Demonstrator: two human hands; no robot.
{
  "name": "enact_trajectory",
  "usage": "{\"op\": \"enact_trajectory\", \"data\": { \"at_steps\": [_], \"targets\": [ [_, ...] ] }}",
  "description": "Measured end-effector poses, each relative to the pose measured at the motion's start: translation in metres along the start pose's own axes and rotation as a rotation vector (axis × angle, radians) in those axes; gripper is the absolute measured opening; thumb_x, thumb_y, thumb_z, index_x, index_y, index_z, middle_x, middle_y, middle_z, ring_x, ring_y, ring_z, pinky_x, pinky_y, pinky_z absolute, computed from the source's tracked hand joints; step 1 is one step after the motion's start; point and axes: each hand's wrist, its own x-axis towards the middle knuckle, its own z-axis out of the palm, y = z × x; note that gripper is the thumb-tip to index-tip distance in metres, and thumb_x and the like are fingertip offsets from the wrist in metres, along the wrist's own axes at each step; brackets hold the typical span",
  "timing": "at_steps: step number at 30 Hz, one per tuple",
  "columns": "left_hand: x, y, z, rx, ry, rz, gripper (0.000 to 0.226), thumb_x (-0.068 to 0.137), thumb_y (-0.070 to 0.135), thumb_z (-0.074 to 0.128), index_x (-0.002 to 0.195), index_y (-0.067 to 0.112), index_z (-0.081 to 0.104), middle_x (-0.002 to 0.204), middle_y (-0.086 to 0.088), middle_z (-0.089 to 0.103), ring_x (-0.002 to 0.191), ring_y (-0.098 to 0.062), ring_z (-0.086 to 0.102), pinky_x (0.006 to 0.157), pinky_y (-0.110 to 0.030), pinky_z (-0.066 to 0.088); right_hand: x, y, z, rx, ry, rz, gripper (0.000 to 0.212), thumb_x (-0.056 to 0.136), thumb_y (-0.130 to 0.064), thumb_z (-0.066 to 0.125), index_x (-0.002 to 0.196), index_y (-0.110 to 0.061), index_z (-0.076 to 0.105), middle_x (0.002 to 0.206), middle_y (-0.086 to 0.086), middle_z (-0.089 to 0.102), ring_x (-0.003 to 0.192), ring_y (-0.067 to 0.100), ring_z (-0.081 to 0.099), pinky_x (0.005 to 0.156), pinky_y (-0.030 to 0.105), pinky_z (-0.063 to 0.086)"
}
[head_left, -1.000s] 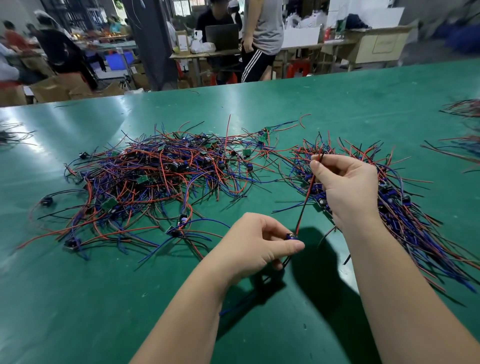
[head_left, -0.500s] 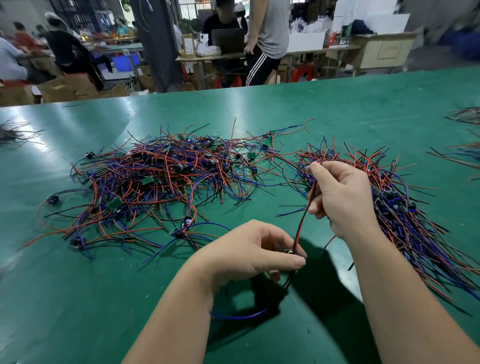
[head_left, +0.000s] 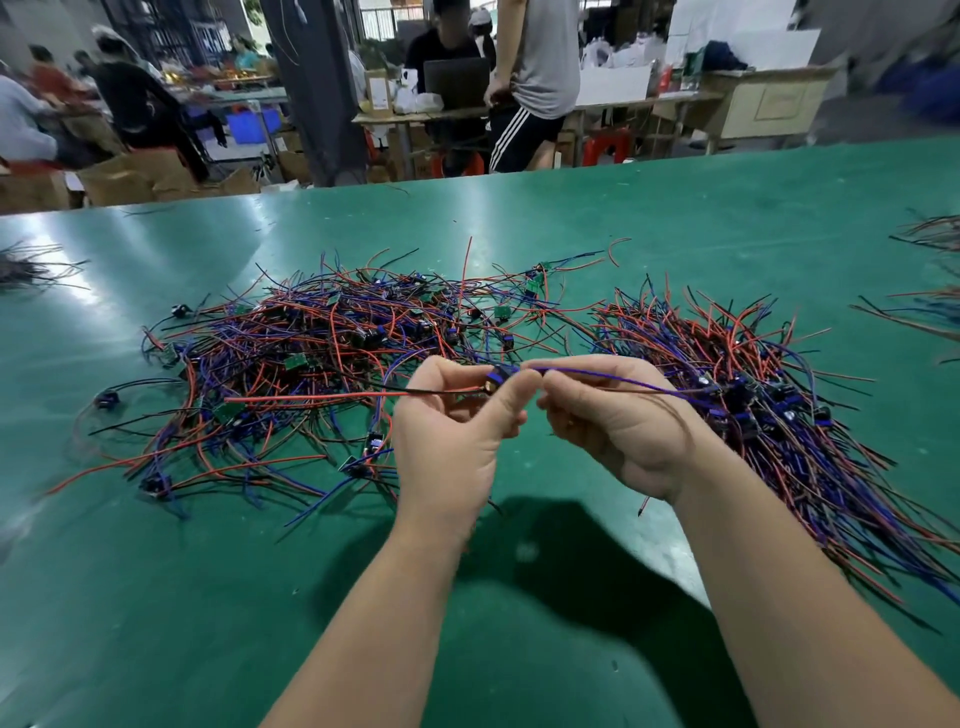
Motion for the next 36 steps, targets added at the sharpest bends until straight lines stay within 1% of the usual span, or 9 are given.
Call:
{"op": "enact_trajectory", "data": {
  "at_steps": [5,9,11,13,18,24,29,32,36],
  "targets": [
    [-0.013,-0.010,0.008,0.162,-0.146,0.055,0.034,0.060,0.029,0.086,0.083,0.024,0.061,0.067,0.012,0.063,0.054,-0.005,0.051,0.055,-0.020,0.045,0.004,-0.002,0.004,0.240,0.206,0.001,0.017,0.064,-0.012,0.067,0.079,-0.004,0.068,0.054,0.000,0.063,0.042,0.004,0.053,0.039,0.011,0.041],
    [-0.011,-0.011,0.009,0.230,-0.260,0.041,0.030,0.083,0.000,0.069,0.092,0.029,0.069,0.073,0.003,0.068,0.063,-0.010,0.057,0.061,-0.023,0.045,0.008,-0.003,-0.003,0.240,0.315,-0.019,0.003,0.082,-0.005,0.063,0.080,-0.008,0.063,0.054,-0.001,0.062,0.045,0.006,0.056,0.041,0.013,0.043],
    [-0.009,-0.008,0.011,0.111,-0.291,-0.067,0.031,0.091,-0.005,0.055,0.094,0.021,0.070,0.083,0.004,0.073,0.077,-0.011,0.068,0.069,-0.022,0.053,0.008,-0.003,-0.006,0.202,0.340,-0.032,0.008,0.084,-0.002,0.062,0.080,-0.008,0.064,0.056,-0.002,0.063,0.047,0.006,0.058,0.042,0.014,0.044],
    [-0.009,-0.005,0.014,-0.102,-0.267,-0.279,0.019,0.095,0.002,0.051,0.093,0.014,0.067,0.077,0.002,0.073,0.073,-0.014,0.071,0.064,-0.023,0.057,0.008,-0.001,-0.007,0.143,0.338,-0.042,0.009,0.083,0.001,0.063,0.083,-0.008,0.065,0.057,-0.002,0.062,0.046,0.005,0.057,0.043,0.013,0.044],
    [-0.009,-0.008,0.013,-0.145,-0.197,-0.429,0.003,0.083,0.001,0.066,0.084,0.004,0.065,0.063,-0.005,0.070,0.054,-0.013,0.068,0.052,-0.020,0.055,0.008,0.006,-0.007,-0.045,0.338,-0.084,0.008,0.076,-0.003,0.071,0.079,-0.008,0.066,0.055,-0.004,0.062,0.046,0.005,0.054,0.046,0.015,0.043],
    [-0.014,-0.007,0.007,0.028,-0.483,-0.589,0.010,0.078,-0.005,0.070,0.077,0.004,0.065,0.058,-0.006,0.067,0.050,-0.012,0.064,0.057,-0.027,0.053,0.008,-0.004,-0.018,-0.110,0.511,-0.215,0.014,0.082,-0.008,0.070,0.068,-0.010,0.066,0.051,-0.002,0.063,0.042,0.005,0.050,0.043,0.016,0.040],
    [-0.017,-0.006,0.003,0.254,-0.755,-0.690,0.008,0.078,0.004,0.074,0.082,0.007,0.067,0.066,-0.006,0.069,0.055,-0.010,0.066,0.052,-0.018,0.051,0.002,-0.016,-0.034,-0.048,0.684,-0.269,0.009,0.079,-0.009,0.074,0.074,-0.009,0.067,0.051,-0.002,0.063,0.039,0.005,0.049,0.038,0.015,0.037],
    [-0.013,0.000,-0.002,0.288,-0.832,-0.684,0.010,0.079,0.009,0.075,0.084,0.009,0.067,0.069,-0.005,0.071,0.058,-0.010,0.067,0.054,-0.017,0.051,0.001,-0.016,-0.033,0.010,0.699,-0.261,0.022,0.085,-0.012,0.068,0.067,-0.010,0.056,0.047,0.001,0.059,0.034,0.008,0.047,0.035,0.014,0.033],
    [-0.008,0.003,-0.005,0.245,-0.648,-0.640,0.011,0.078,0.012,0.075,0.081,0.010,0.065,0.069,-0.006,0.071,0.058,-0.010,0.066,0.052,-0.017,0.051,0.005,-0.016,-0.025,0.116,0.619,-0.266,0.015,0.092,-0.023,0.059,0.087,-0.009,0.059,0.071,0.002,0.064,0.048,0.011,0.063,0.043,0.017,0.047]
  ]
}}
